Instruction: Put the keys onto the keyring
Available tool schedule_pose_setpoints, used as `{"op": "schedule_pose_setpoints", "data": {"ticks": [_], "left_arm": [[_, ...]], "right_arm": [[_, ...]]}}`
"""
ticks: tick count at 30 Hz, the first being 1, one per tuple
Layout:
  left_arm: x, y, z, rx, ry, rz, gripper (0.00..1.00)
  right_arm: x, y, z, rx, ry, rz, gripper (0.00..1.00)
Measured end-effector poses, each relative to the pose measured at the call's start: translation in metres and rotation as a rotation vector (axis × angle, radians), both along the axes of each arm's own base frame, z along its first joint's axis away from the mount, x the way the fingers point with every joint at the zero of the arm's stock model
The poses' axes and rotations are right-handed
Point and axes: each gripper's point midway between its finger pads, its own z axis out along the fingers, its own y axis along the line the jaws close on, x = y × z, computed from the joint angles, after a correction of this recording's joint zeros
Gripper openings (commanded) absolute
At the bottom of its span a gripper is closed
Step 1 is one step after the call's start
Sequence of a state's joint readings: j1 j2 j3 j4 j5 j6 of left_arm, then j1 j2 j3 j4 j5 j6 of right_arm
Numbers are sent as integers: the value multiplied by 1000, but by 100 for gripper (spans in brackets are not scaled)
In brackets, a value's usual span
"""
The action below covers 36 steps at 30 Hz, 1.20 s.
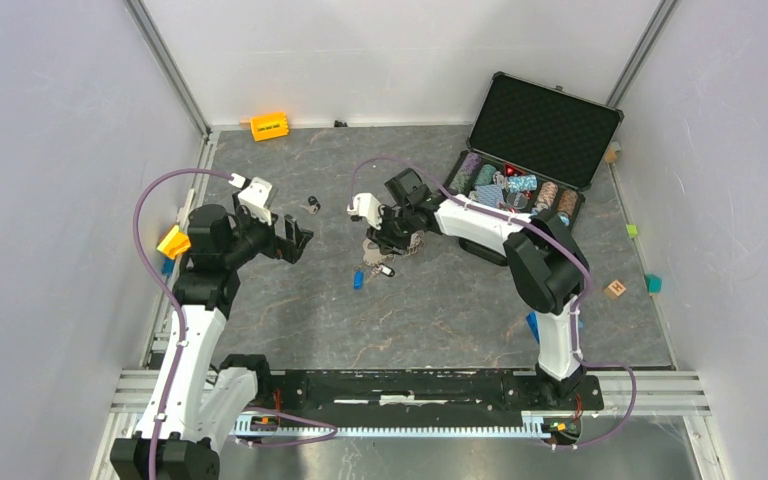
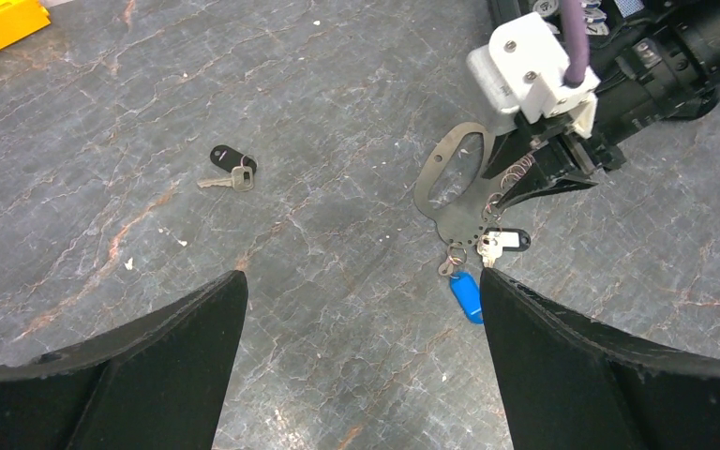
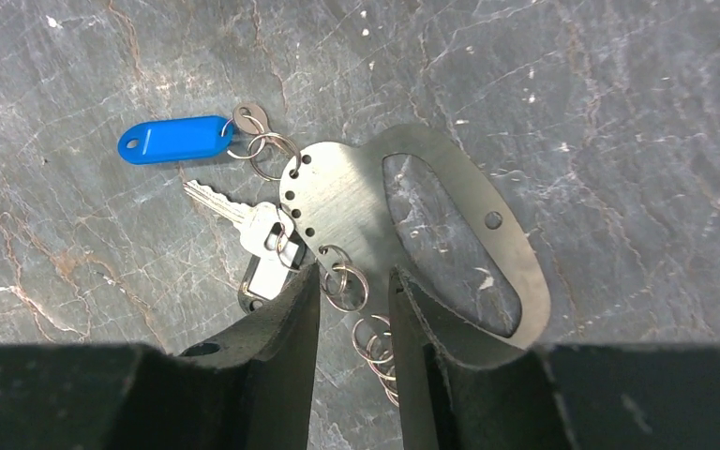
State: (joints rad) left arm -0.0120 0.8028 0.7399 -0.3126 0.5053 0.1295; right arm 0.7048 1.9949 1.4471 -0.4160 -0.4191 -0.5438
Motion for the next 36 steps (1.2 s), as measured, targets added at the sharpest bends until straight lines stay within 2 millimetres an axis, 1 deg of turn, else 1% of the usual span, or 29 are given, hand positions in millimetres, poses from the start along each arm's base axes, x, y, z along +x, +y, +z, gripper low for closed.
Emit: {"op": "schedule_pose_setpoints", "data": {"ticks": [7,12,16,21,27,36], "left_arm": [[0,0,0,-1,-1,-1,100],[0,1,0,-1,-1,2,100],[0,1,0,-1,-1,1,100],[0,1,0,-1,-1,1,100],[0,1,0,4,-4,-1,100],[-1,-1,1,4,-8,-18,100]], "right_arm": [[-5,1,-23,-33,67,12,34],[-9,-2,-30,-49,93,18,30],[-10,-3,-31,-54,98,19,25],[-12,-3,-31,-54,102,26,16],[-10,1,-25,-43,97,32,6],[-6,4,-17,-36,89,33,0]]}}
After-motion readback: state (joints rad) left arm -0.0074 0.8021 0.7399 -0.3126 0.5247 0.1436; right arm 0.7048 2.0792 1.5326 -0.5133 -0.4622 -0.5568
